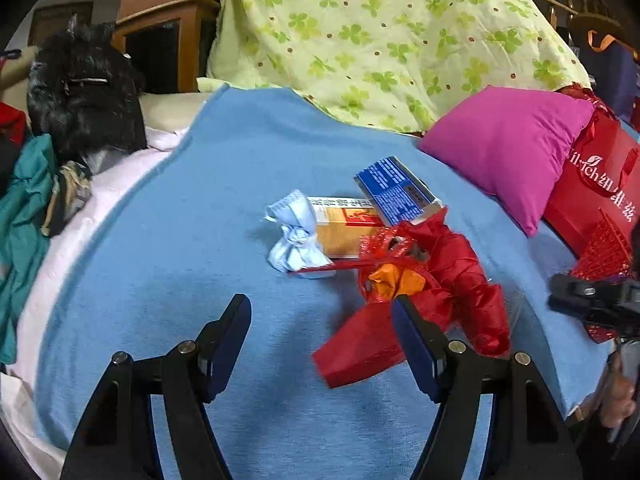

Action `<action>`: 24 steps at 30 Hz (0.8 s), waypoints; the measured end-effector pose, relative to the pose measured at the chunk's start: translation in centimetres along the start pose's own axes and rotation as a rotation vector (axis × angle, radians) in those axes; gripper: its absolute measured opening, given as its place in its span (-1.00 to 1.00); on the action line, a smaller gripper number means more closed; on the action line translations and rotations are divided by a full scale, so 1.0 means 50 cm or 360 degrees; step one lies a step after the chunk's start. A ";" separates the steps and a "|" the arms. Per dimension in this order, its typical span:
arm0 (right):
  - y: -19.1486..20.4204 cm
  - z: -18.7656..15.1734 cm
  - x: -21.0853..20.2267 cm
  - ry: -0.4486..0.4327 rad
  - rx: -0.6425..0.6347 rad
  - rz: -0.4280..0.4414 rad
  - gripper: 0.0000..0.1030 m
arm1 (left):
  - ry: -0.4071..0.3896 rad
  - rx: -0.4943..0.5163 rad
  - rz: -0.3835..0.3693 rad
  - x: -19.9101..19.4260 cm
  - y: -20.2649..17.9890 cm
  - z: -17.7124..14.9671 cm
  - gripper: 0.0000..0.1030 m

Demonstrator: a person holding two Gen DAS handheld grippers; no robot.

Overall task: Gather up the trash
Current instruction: 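Move the right tool back over the clear plastic tray on the blanket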

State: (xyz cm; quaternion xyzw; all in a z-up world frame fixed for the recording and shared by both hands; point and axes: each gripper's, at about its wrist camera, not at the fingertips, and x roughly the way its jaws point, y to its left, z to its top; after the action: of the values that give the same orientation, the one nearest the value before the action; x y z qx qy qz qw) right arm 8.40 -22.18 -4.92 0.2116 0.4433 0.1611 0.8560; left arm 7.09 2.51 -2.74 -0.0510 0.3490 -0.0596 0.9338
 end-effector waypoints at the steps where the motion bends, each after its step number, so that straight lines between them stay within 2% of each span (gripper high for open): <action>1: 0.002 0.000 0.008 0.0006 0.0011 -0.0010 0.49 | 0.0000 0.0006 -0.0013 0.001 -0.001 -0.002 0.43; 4: 0.013 0.001 0.038 0.0041 0.0041 -0.0053 0.49 | 0.0036 0.0011 -0.0045 0.007 -0.005 -0.008 0.40; 8: 0.051 -0.001 0.073 0.0066 -0.0015 -0.0108 0.49 | 0.0094 0.0007 -0.0085 0.013 -0.003 -0.018 0.01; 11: 0.078 -0.008 0.091 0.0076 -0.0114 -0.0162 0.49 | 0.0129 0.0010 -0.0120 0.016 -0.001 -0.024 -0.13; 16: 0.076 -0.012 0.087 0.0079 -0.0183 -0.0219 0.49 | 0.0159 -0.0012 -0.0108 0.021 0.006 -0.028 -0.13; 24: -0.002 0.008 0.011 0.0006 -0.0140 -0.0310 0.49 | 0.0193 -0.0018 -0.0071 0.037 0.005 -0.030 -0.13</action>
State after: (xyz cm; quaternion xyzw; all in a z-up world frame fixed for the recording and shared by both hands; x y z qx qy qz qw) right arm 9.05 -22.07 -5.16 0.1293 0.4560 0.0970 0.8752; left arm 7.49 2.39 -5.08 -0.0604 0.4039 -0.0815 0.9091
